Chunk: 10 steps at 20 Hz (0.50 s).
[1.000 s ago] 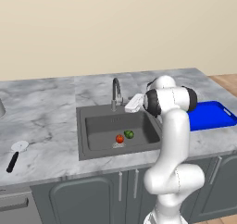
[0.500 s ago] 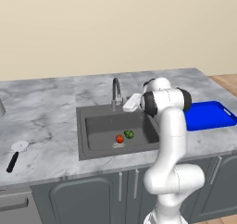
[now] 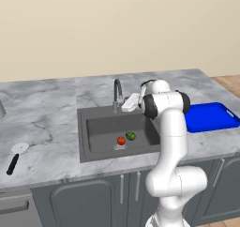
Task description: Pick up all produce items and place them in the sink. Turn on the sink faucet to wash them. Then turn the sink off and put them in the tray.
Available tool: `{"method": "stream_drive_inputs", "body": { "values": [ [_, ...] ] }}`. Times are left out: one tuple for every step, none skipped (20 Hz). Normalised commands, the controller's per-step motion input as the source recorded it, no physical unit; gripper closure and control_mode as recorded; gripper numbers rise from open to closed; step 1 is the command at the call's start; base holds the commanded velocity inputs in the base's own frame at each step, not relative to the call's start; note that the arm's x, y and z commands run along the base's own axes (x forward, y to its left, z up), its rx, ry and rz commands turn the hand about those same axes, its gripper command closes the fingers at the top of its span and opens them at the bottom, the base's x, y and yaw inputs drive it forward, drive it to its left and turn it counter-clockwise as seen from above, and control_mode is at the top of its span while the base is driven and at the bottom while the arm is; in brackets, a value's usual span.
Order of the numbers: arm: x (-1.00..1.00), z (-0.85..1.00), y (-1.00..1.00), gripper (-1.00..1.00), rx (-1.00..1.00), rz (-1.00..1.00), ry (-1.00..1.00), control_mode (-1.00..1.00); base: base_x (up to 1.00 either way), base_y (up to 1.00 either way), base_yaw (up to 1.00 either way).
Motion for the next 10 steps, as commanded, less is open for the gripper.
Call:
{"method": "stream_drive_inputs", "body": {
  "values": [
    [0.18, -0.01, 0.14, -1.00, -0.02, 0.00, 0.01, -1.00, 0.00, 0.00, 0.00],
    [0.18, -0.03, 0.12, -1.00, -0.02, 0.00, 0.01, -1.00, 0.00, 0.00, 0.00],
    [0.18, -0.02, 0.12, -1.00, -0.02, 0.00, 0.01, -1.00, 0.00, 0.00, 0.00],
    [0.19, -0.06, 0.12, -1.00, -0.03, 0.00, 0.02, -1.00, 0.00, 0.00, 0.00],
    [0.21, -0.06, 0.14, -1.00, -0.03, 0.00, 0.03, -1.00, 0.00, 0.00, 0.00],
    [0.20, -0.08, 0.13, -1.00, -0.03, 0.00, 0.03, -1.00, 0.00, 0.00, 0.00],
    [0.20, -0.05, 0.07, -1.00, -0.03, 0.00, 0.04, -1.00, 0.00, 0.00, 0.00],
    [0.20, -0.05, 0.09, -1.00, -0.02, 0.00, 0.03, -1.00, 0.00, 0.00, 0.00],
    [0.12, -0.02, 0.10, -1.00, 0.00, 0.00, 0.02, -1.00, 0.00, 0.00, 0.00],
    [0.09, 0.00, 0.06, -1.00, 0.00, 0.00, 0.01, -1.00, 0.00, 0.00, 0.00]
  ]
}}
